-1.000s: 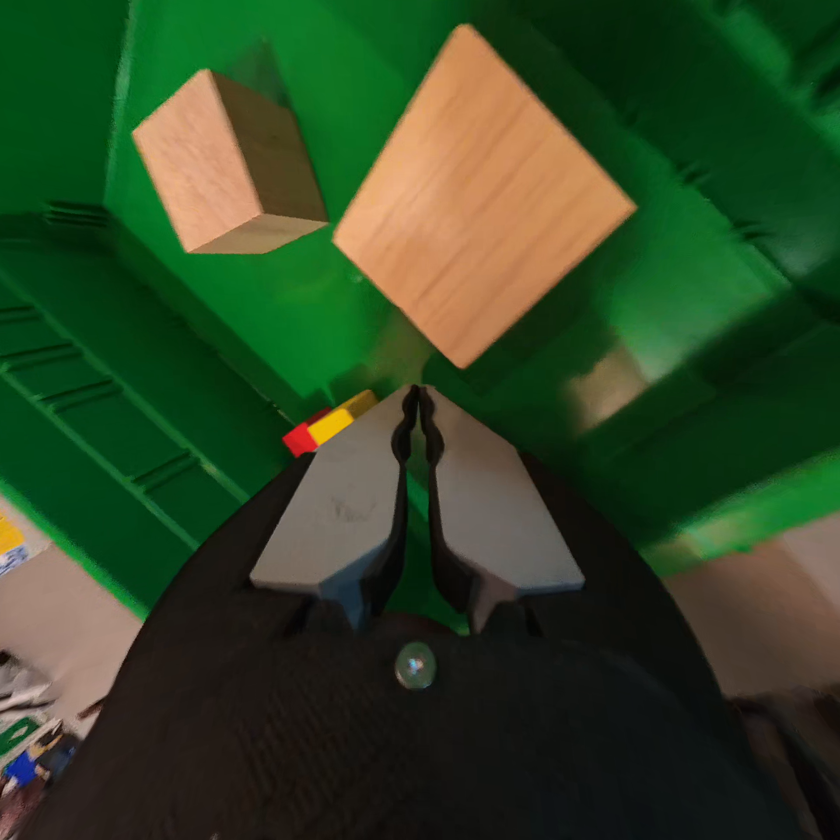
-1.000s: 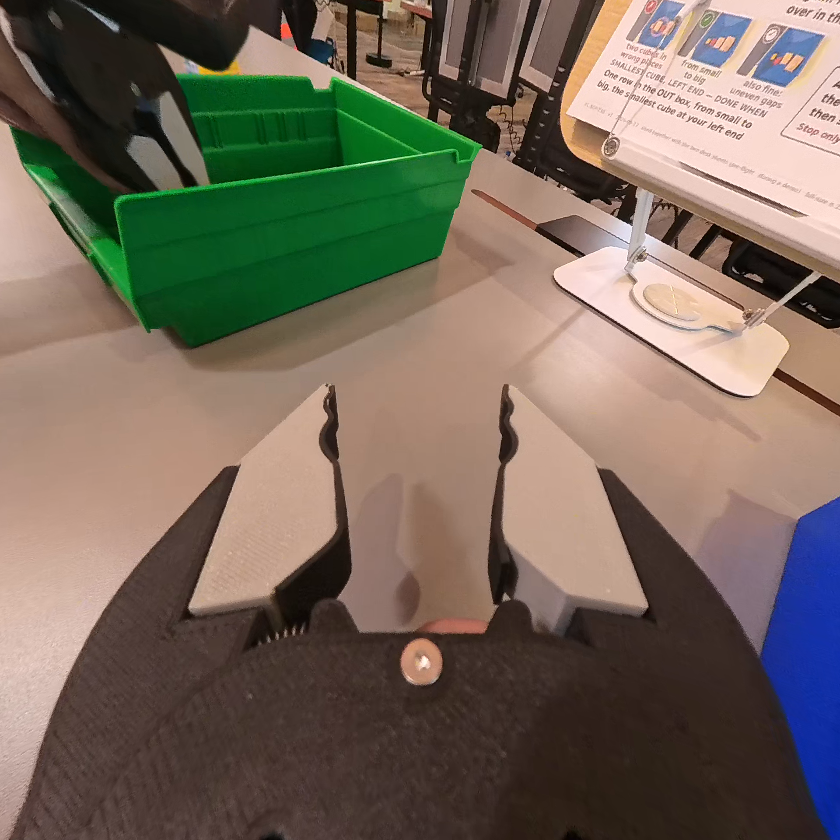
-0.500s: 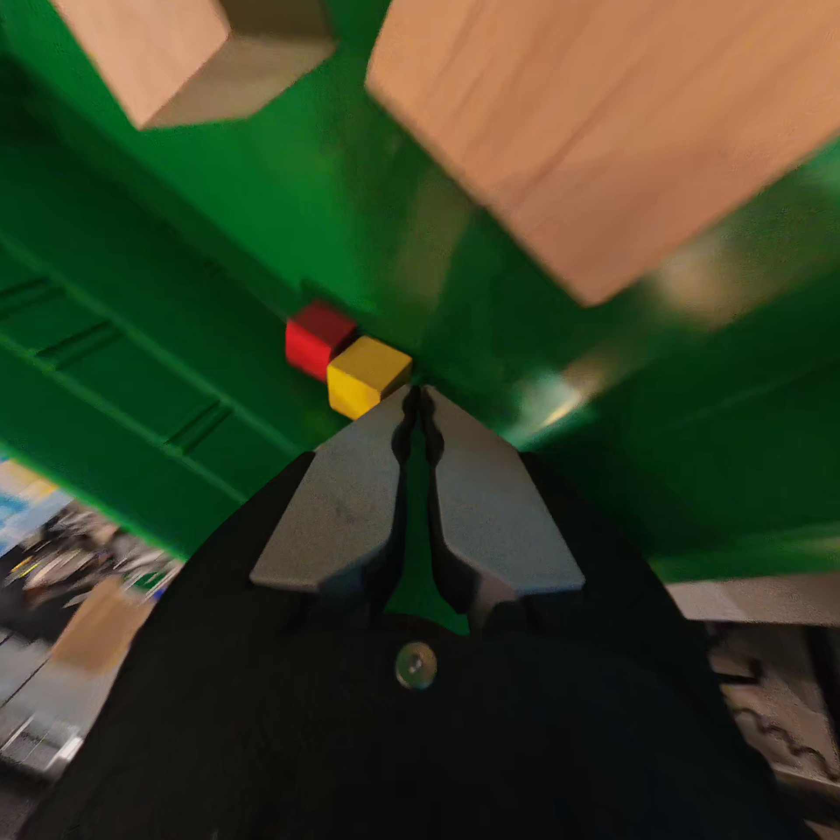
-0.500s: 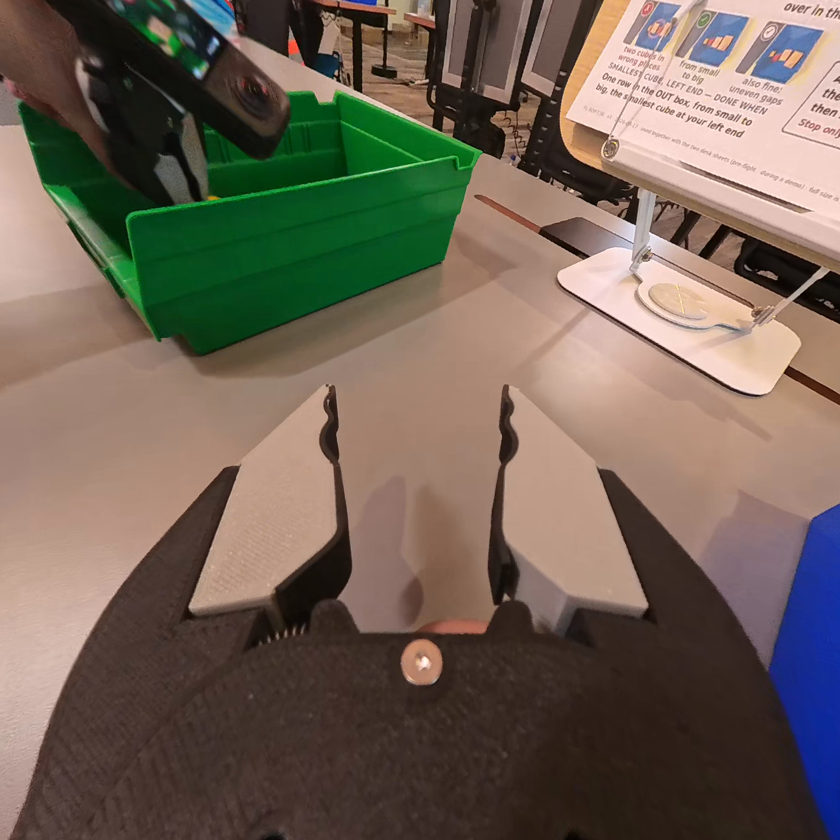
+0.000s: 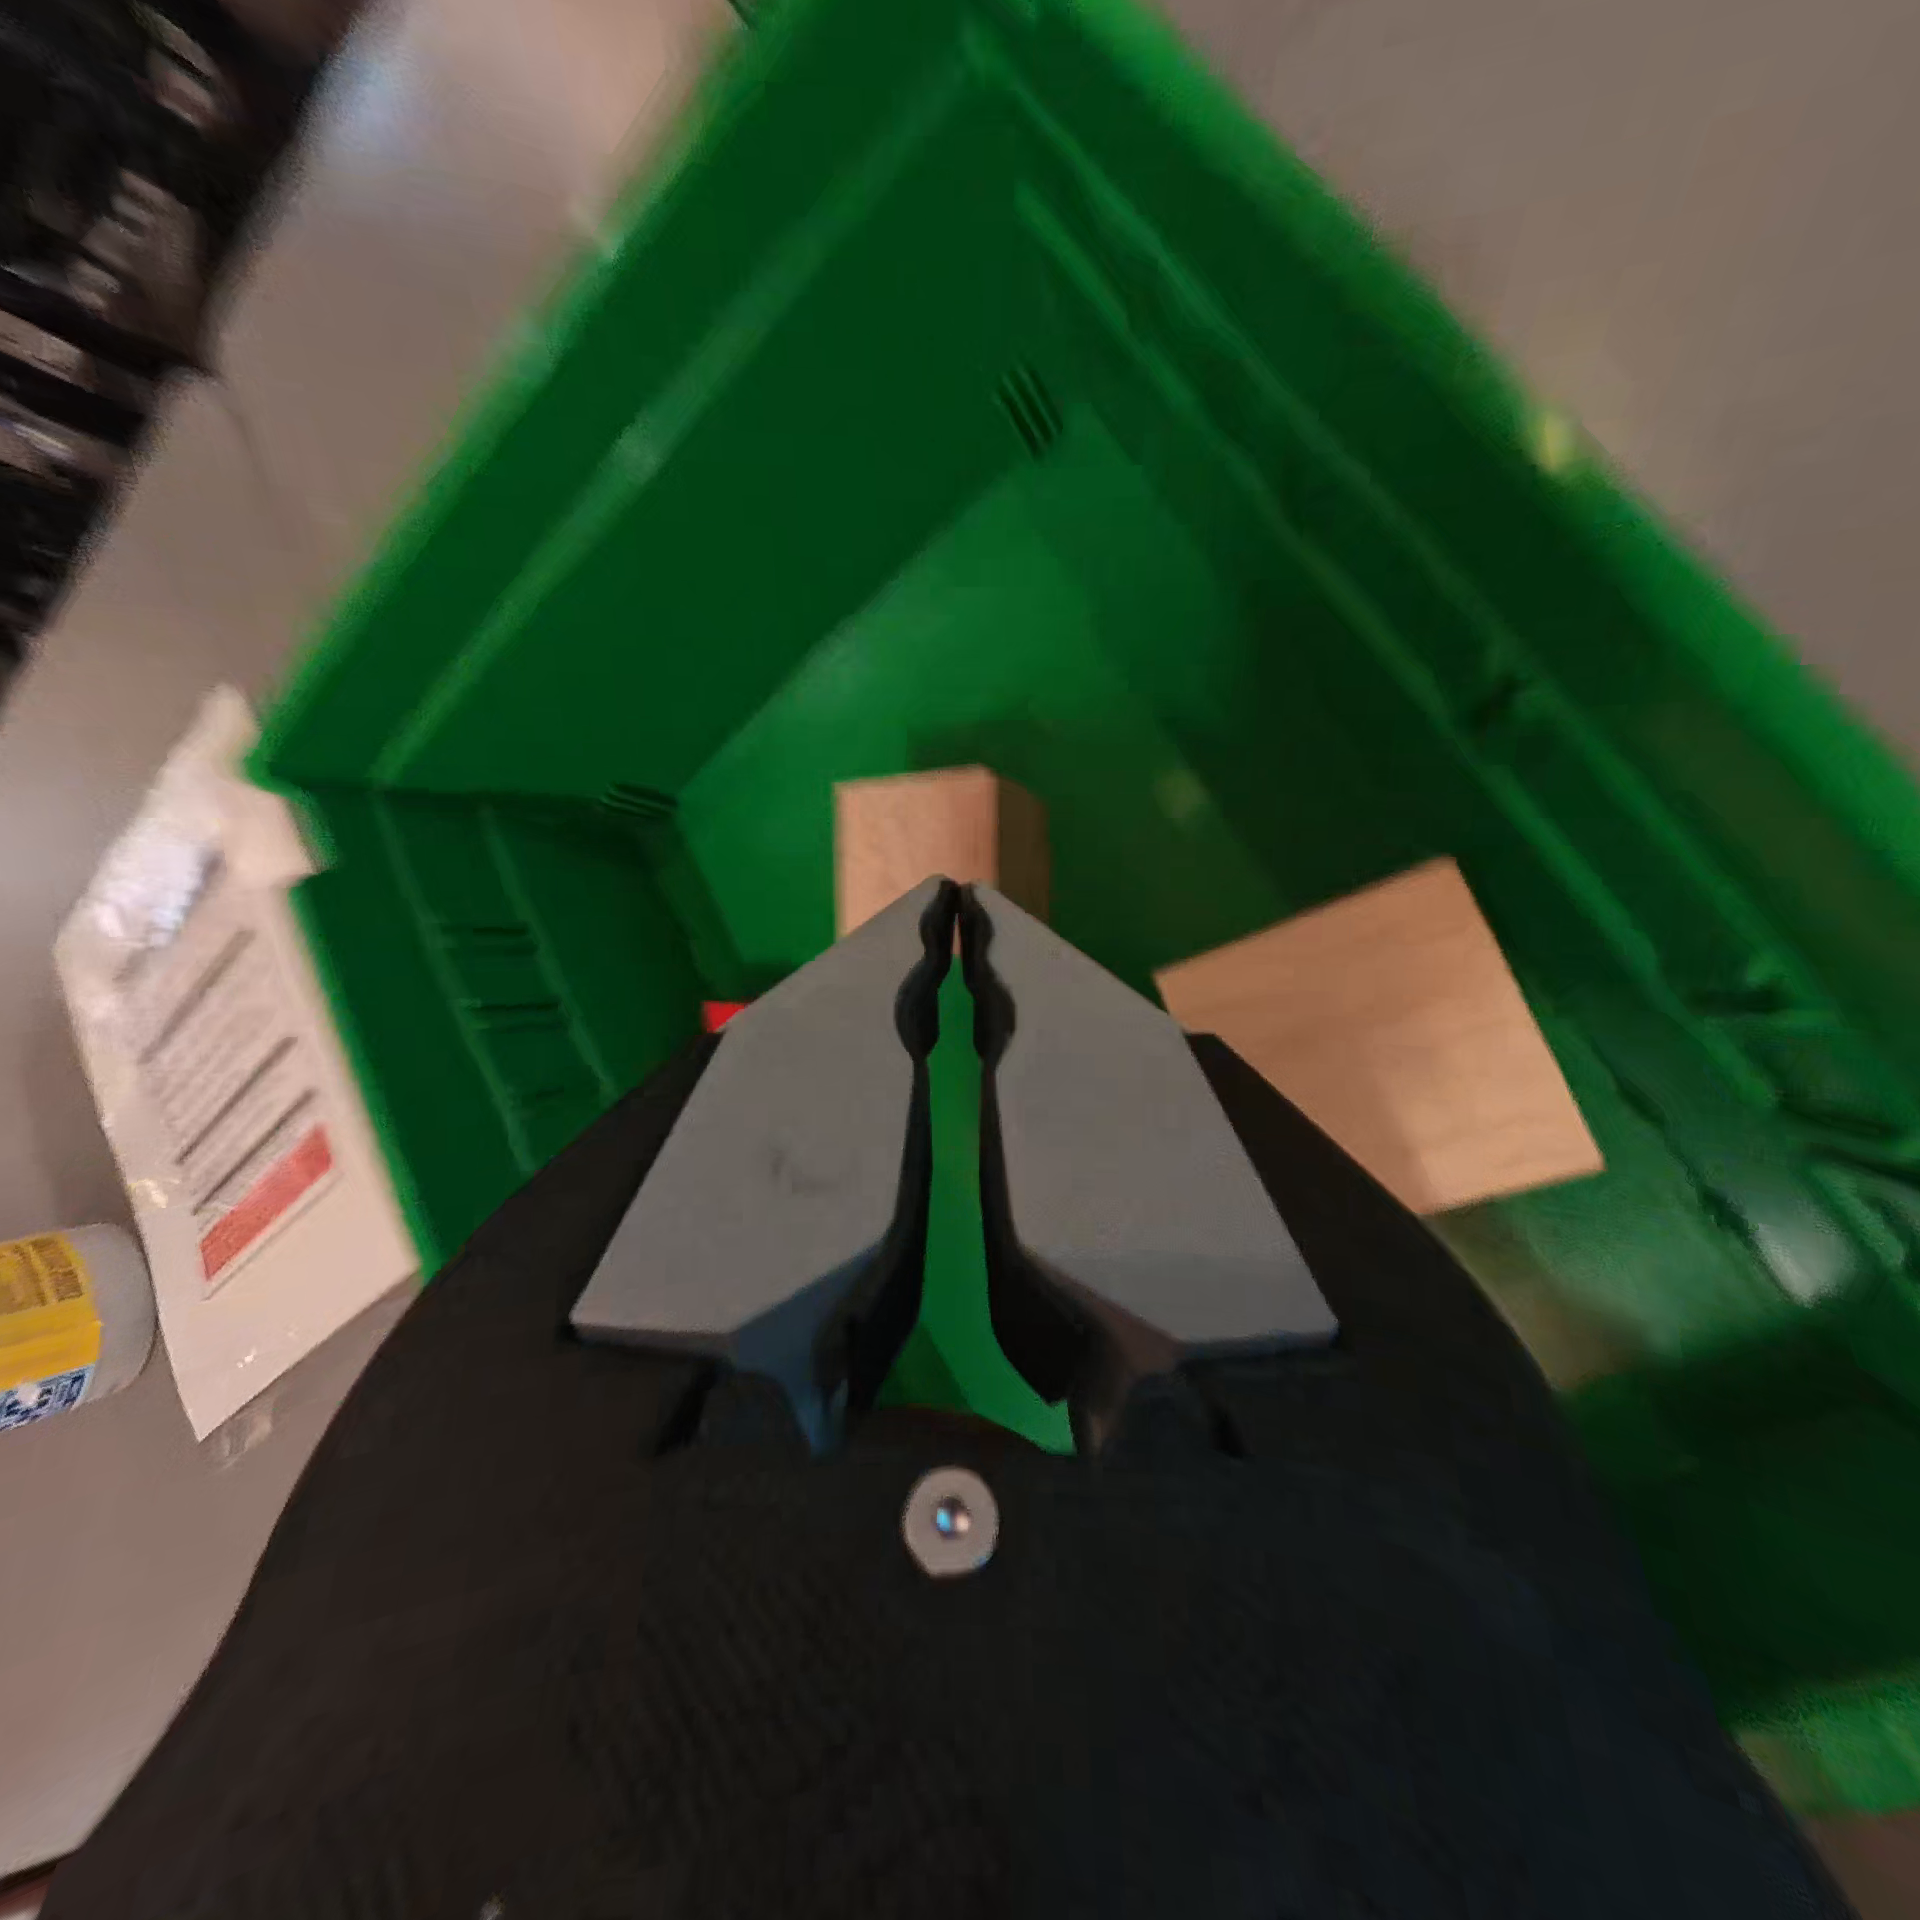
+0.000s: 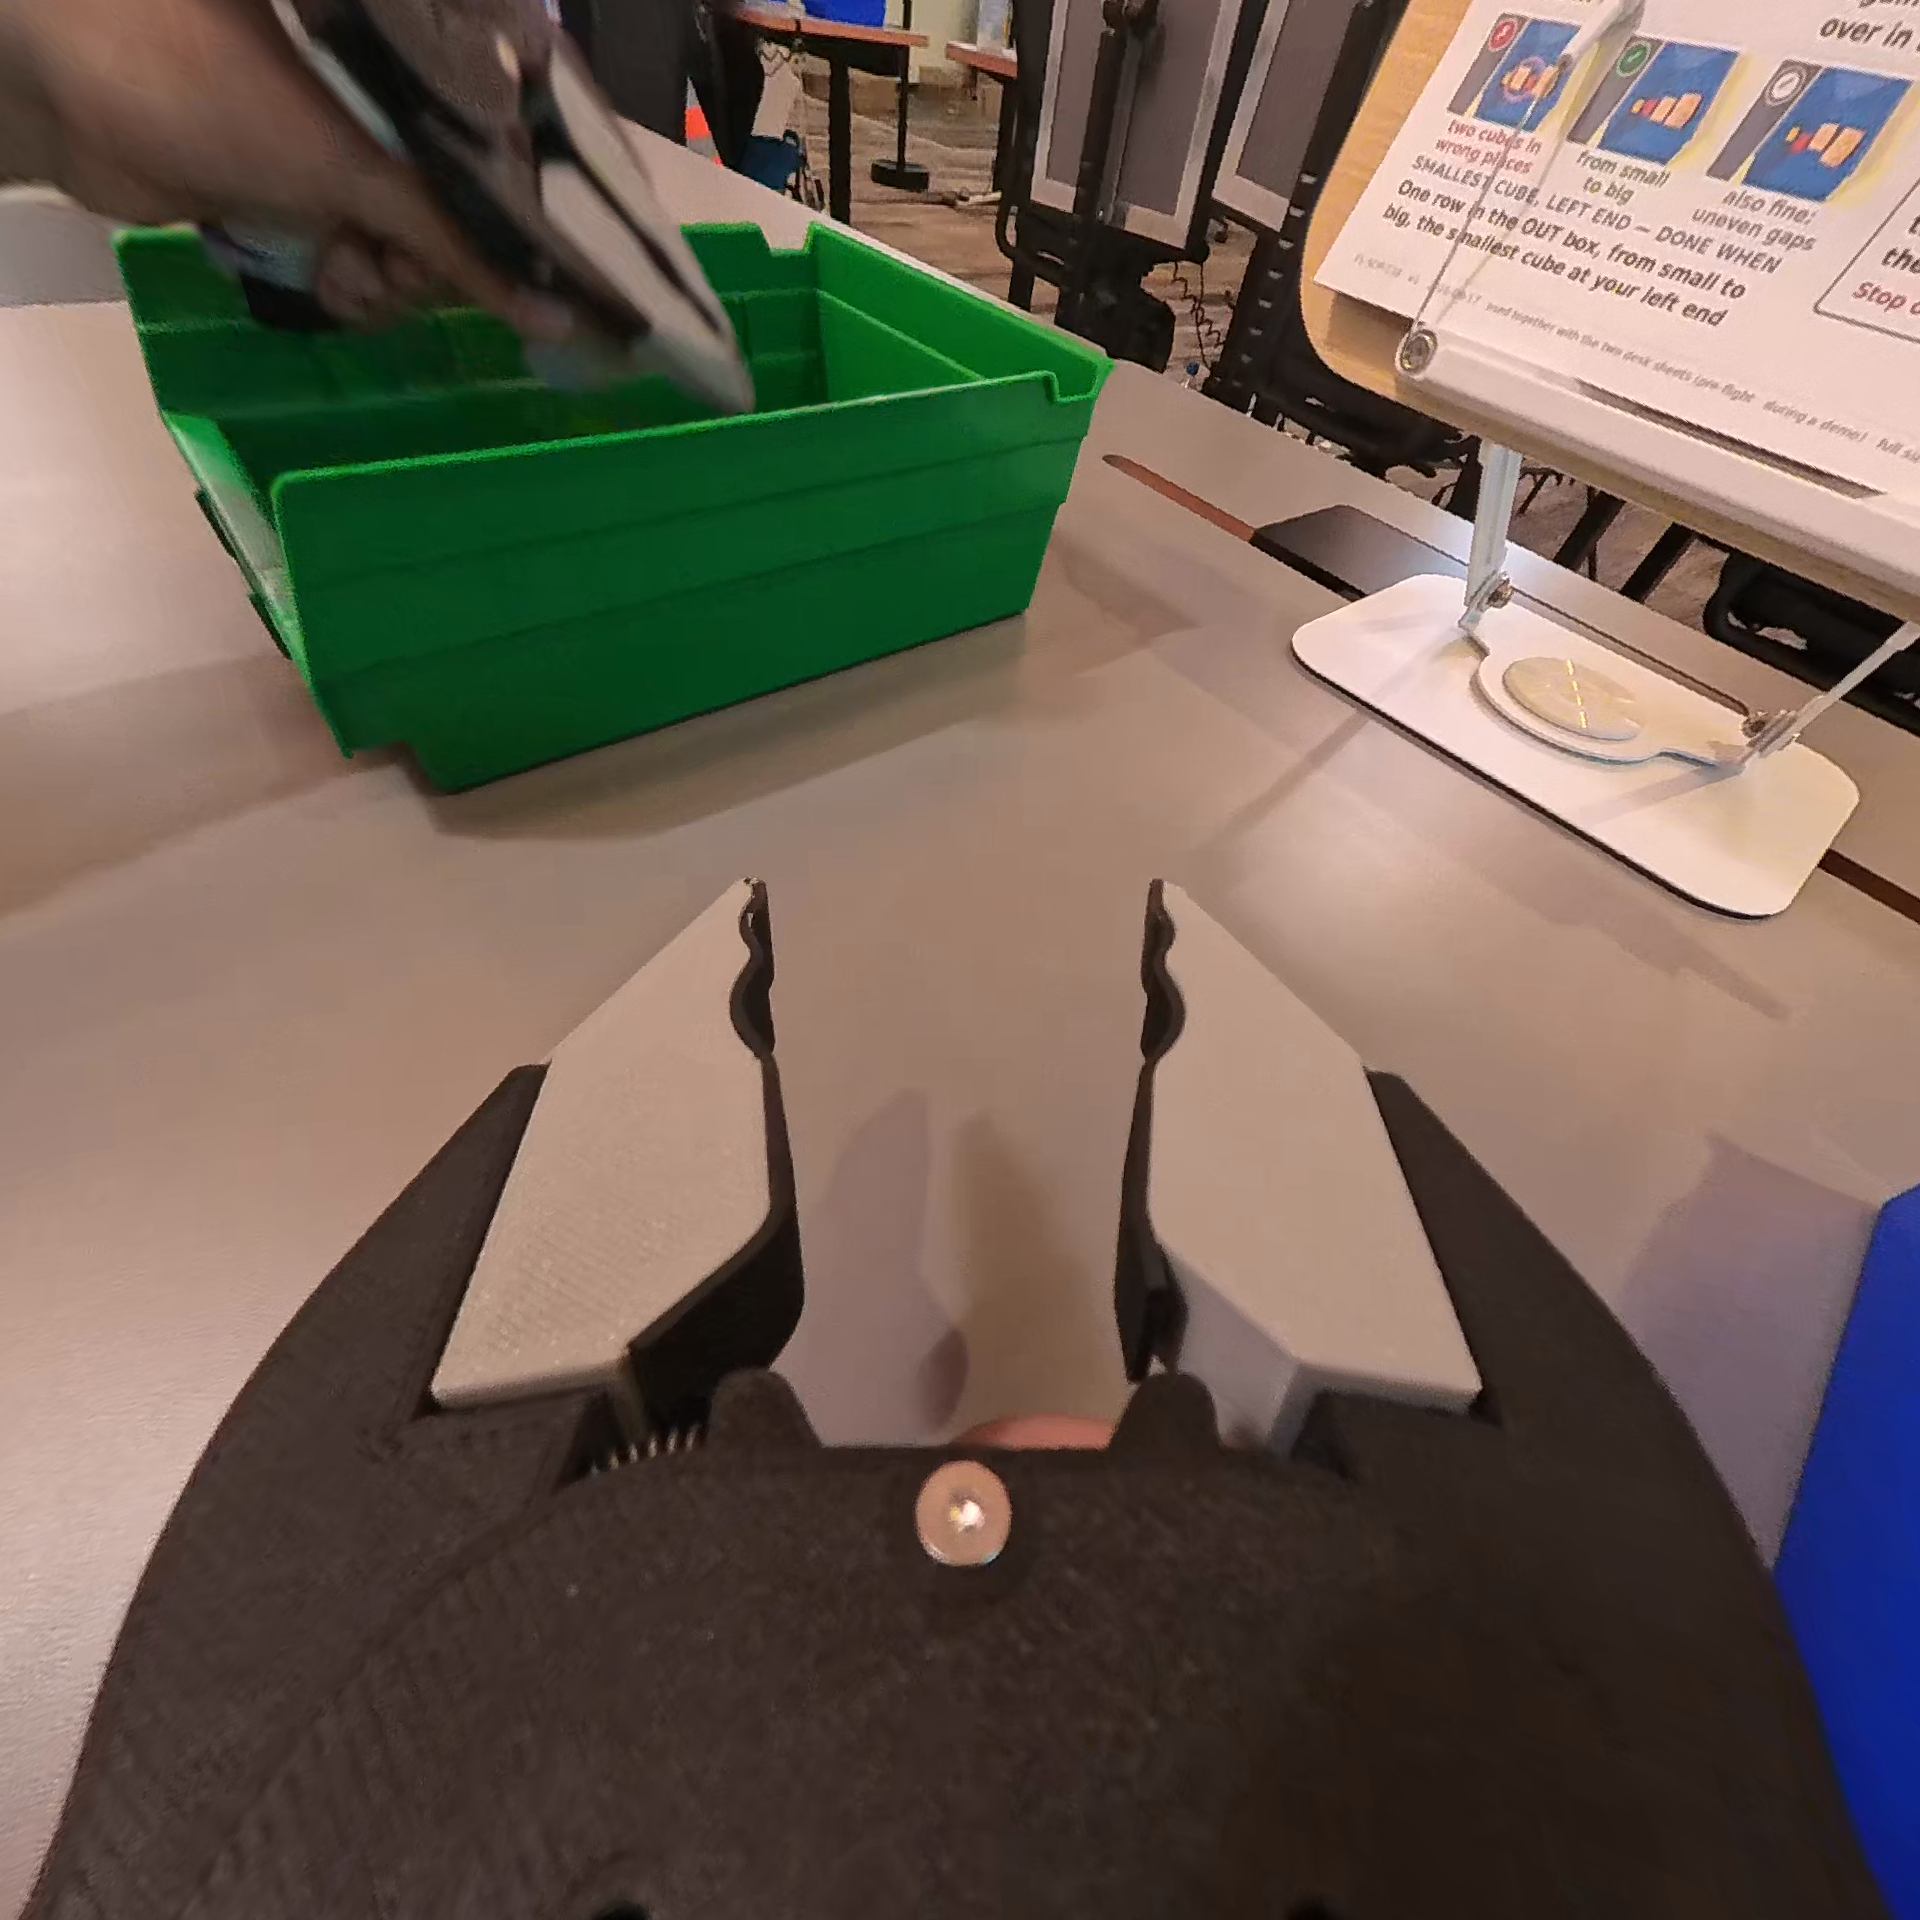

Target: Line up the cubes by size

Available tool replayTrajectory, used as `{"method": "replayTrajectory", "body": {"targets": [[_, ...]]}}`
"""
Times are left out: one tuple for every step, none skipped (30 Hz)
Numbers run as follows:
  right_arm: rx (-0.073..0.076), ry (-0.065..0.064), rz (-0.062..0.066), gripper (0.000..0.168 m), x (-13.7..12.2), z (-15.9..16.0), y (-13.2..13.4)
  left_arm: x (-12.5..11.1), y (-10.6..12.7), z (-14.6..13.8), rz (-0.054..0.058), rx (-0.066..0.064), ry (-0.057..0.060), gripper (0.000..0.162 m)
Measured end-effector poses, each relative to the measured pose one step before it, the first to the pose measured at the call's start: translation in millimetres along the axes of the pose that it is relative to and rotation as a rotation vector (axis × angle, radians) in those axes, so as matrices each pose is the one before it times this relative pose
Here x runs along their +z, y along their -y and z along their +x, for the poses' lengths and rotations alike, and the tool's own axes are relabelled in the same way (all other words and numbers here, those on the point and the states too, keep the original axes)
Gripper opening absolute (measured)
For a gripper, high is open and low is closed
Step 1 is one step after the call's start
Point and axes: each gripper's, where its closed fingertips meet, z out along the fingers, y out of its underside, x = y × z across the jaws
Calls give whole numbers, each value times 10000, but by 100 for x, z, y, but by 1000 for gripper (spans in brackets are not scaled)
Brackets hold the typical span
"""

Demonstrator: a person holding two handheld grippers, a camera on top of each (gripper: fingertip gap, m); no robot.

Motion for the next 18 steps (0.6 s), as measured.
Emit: {"method": "replayTrajectory", "body": {"targets": [[-66,-1,5,69,-1,-85,32,-1080,1669,-729,870,-390,-8,0],[-62,11,-24,70,33,-85,-35,-1144,1684,422,863,-205,-689,0],[-45,11,-33,70,30,-65,-71,-1075,1486,1457,753,25,-1195,0],[-21,-3,-11,70,14,-2,-37,-858,991,2146,459,275,-1427,5],[7,2,6,70,2,16,-17,-599,296,2422,82,638,-1402,17],[36,15,4,70,10,17,-22,-334,-315,2098,-211,983,-988,35],[56,21,-8,70,22,30,-47,-101,-664,1396,-416,1256,-453,43],[67,32,-15,70,17,17,-47,2,-750,448,-506,1068,72,34],[65,40,-3,70,5,-5,-24,118,-691,317,-538,540,-87,33],[45,16,11,70,-18,26,-1,223,-605,543,-561,-21,-481,42],[14,-20,11,70,-42,75,4,327,-563,473,-518,-258,-563,53],[6,-35,2,70,-20,110,-12,436,-568,289,-498,-132,-440,58],[23,-25,-4,70,-16,103,-19,568,-587,82,-485,51,-244,58],[56,4,6,70,-16,75,-1,739,-603,-89,-524,135,-90,61],[80,39,22,70,-39,3,45,853,-713,-146,-644,150,-32,69],[79,61,39,70,-35,-58,80,936,-811,-255,-779,145,63,79],[62,79,40,70,-54,-119,102,961,-870,-355,-858,170,148,90],[45,92,40,70,-37,-179,111,968,-808,-168,-815,216,66,99]]}}
